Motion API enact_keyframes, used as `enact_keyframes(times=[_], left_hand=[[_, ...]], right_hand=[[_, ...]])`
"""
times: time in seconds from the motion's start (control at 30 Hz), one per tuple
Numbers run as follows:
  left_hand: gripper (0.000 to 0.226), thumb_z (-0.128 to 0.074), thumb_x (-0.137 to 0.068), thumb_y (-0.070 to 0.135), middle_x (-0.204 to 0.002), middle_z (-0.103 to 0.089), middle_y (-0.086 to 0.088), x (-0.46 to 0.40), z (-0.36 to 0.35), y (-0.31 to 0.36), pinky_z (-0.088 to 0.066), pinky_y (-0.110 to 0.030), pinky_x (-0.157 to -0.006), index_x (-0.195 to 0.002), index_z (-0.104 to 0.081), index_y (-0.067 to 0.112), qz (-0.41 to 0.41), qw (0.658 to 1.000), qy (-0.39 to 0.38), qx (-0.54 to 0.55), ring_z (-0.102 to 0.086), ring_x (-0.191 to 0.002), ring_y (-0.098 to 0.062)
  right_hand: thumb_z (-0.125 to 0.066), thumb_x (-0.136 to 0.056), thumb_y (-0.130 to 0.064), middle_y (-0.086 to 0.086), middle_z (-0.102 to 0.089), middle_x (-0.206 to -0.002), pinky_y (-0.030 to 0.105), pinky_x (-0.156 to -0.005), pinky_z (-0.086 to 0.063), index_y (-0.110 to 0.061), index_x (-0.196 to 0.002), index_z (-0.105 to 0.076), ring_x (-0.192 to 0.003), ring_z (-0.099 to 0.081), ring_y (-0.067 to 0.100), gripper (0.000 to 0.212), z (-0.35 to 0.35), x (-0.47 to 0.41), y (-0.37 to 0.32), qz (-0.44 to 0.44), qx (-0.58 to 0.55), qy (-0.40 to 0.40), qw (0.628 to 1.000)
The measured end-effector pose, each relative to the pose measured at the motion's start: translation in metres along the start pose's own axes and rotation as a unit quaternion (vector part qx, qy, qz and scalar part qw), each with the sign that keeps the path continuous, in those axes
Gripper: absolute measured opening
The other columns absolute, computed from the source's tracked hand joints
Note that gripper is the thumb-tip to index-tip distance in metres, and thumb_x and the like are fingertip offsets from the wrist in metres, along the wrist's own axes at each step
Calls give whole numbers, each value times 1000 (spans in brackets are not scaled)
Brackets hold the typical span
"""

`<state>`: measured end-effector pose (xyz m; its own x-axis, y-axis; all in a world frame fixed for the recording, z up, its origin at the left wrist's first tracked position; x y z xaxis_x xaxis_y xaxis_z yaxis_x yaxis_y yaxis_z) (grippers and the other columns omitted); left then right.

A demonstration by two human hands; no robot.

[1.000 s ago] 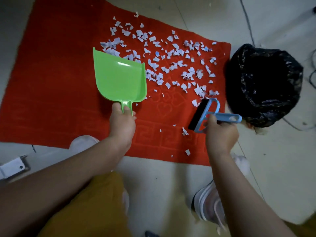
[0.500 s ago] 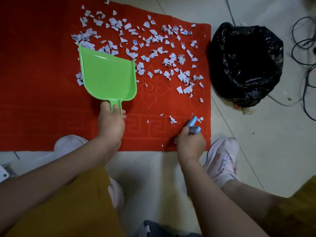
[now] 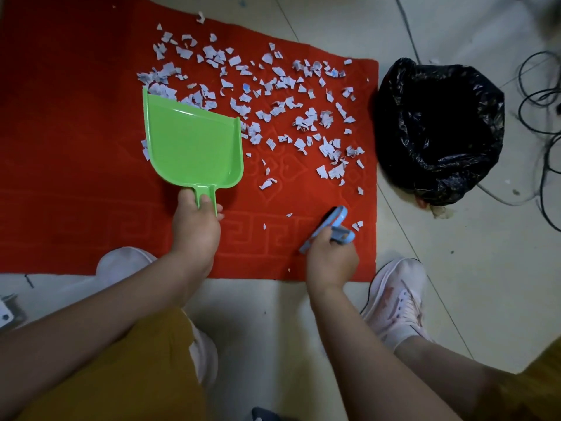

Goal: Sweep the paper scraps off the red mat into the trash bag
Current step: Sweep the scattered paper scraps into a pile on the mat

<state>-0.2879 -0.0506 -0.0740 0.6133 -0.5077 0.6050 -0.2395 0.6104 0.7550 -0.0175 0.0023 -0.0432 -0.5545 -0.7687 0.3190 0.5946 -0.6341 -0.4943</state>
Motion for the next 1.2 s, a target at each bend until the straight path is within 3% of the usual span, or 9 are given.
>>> enact_keyframes(times=[0.1, 0.2, 0.33, 0.47, 0.63, 0.83, 1.0, 1.13, 1.2], left_hand=[[18, -30, -102, 16, -99, -59, -8, -6, 6, -2, -47, -32, -80, -113, -44, 19, 6, 1000, 16, 7, -58, -74, -10], [14, -31, -100, 16, -98, -60, -10, -14, 14, -2, -48, -35, -81, -107, -43, 19, 4, 999, 36, 16, -60, -73, -13], [12, -31, -100, 15, -92, -60, -9, -23, 24, -3, -49, -33, -78, -104, -42, 16, 4, 998, 53, 21, -59, -71, -13], [13, -31, -101, 18, -97, -61, -10, -30, 29, -4, -48, -36, -80, -105, -43, 18, 5, 998, 55, 31, -60, -77, -18], [12, -31, -100, 18, -87, -60, -3, -32, 35, -5, -49, -39, -84, -102, -43, 18, 5, 997, 60, 39, -61, -77, -18], [12, -31, -100, 17, -87, -60, -3, -36, 43, -4, -50, -41, -86, -102, -42, 17, 4, 996, 76, 36, -60, -74, -15], [12, -31, -101, 17, -88, -59, -3, -34, 41, -1, -49, -40, -86, -104, -42, 17, 3, 997, 68, 44, -60, -76, -14], [13, -31, -101, 17, -93, -60, -5, -32, 40, 0, -50, -40, -87, -105, -43, 18, 3, 996, 67, 51, -60, -76, -14], [13, -30, -101, 17, -94, -60, -6, -31, 39, 0, -49, -40, -88, -105, -43, 18, 6, 996, 64, 55, -60, -78, -15]], right_hand=[[-41, -89, -31, 9, -69, -77, 36, -74, -49, -7, -83, -66, -79, -64, 30, 35, -42, 12, -40, 47, -29, -37, 998], [-43, -90, -28, 4, -68, -73, 33, -68, -50, -8, -82, -68, -72, -64, 26, 33, -67, 16, -82, 81, -75, -72, 991], [-43, -89, -26, 3, -68, -71, 34, -65, -52, -7, -80, -68, -68, -63, 22, 32, -46, -2, -92, 81, -94, -23, 992], [-42, -91, -25, 2, -59, -64, 32, -62, -47, -3, -78, -62, -61, -56, 22, 33, -23, -12, -67, 62, -39, 23, 997], [-31, -87, -37, 3, -67, -68, 35, -71, -53, -8, -78, -66, -68, -63, 22, 46, -70, 1, -87, 80, -32, -59, 995], [-45, -88, -24, 3, -67, -65, 32, -59, -51, -4, -72, -66, -61, -62, 20, 33, -76, -4, -126, 110, -107, -95, 984], [-49, -91, -18, -7, -53, -54, 24, -52, -35, -15, -56, -53, -50, -50, 9, 36, -31, -8, -103, 86, -93, -46, 991], [-45, -92, -23, -5, -52, -59, 27, -54, -29, -11, -69, -61, -55, -45, 10, 31, -13, -3, -64, 37, -21, -21, 999], [-42, -92, -26, -5, -52, -60, 26, -62, -31, -9, -78, -64, -62, -48, 17, 31, -11, 1, -47, 30, 19, -17, 999]])
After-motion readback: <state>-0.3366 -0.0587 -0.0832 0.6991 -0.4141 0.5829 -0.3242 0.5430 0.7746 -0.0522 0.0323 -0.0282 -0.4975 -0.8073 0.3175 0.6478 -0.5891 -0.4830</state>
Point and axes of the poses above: each hand's wrist, its own x-axis away from the middle knuckle, its own z-axis out of the back of the hand, y = z × x, the point moved 9 cm from there along -x, towards the middle knuckle
